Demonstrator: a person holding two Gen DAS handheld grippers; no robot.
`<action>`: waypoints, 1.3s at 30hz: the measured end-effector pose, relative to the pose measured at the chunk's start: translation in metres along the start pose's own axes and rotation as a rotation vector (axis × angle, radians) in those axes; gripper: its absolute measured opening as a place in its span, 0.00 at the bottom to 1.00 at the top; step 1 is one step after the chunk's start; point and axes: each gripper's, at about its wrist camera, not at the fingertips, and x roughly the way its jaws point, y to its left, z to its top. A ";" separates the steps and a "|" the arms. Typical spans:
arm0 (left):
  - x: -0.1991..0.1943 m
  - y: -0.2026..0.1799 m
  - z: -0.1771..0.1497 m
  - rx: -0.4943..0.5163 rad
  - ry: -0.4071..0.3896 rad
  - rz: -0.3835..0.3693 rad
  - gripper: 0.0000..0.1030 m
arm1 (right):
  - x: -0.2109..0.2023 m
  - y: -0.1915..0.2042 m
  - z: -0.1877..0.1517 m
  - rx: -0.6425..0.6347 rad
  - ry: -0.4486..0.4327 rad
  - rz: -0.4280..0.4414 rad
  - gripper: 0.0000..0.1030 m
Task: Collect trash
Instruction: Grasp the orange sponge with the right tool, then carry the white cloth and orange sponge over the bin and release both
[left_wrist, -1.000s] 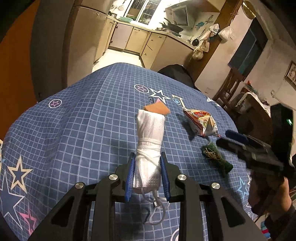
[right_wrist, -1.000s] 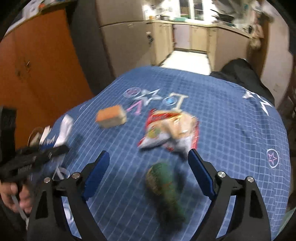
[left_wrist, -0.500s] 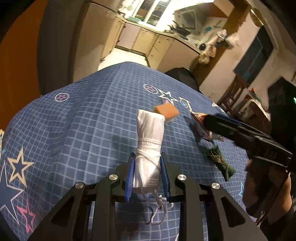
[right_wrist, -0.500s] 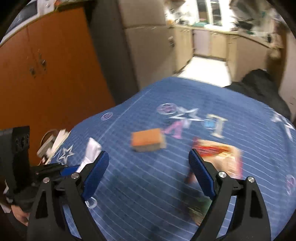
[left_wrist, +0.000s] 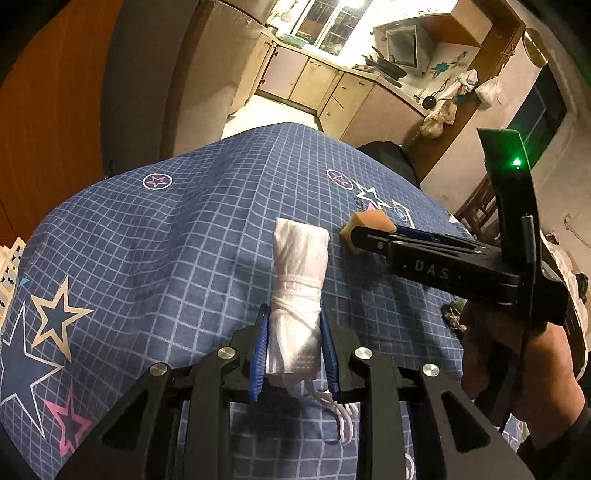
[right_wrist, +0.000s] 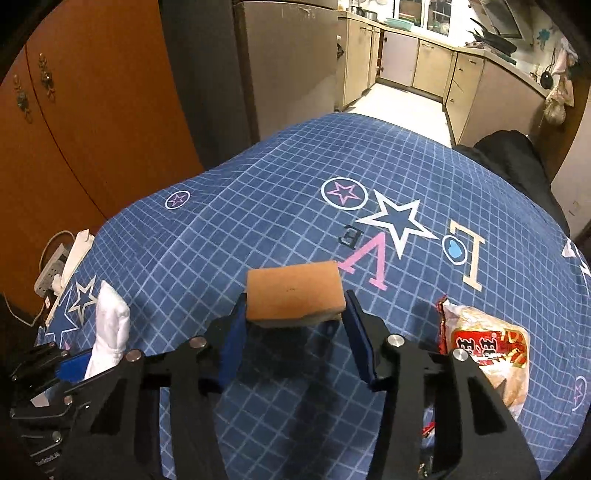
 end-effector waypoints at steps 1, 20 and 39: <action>0.000 -0.001 0.000 0.003 -0.002 0.004 0.27 | -0.004 -0.003 -0.002 0.002 -0.013 -0.008 0.45; -0.105 -0.161 -0.018 0.293 -0.251 -0.014 0.27 | -0.259 -0.048 -0.135 0.162 -0.488 -0.300 0.44; -0.109 -0.394 -0.097 0.552 -0.168 -0.294 0.27 | -0.388 -0.187 -0.269 0.429 -0.486 -0.555 0.44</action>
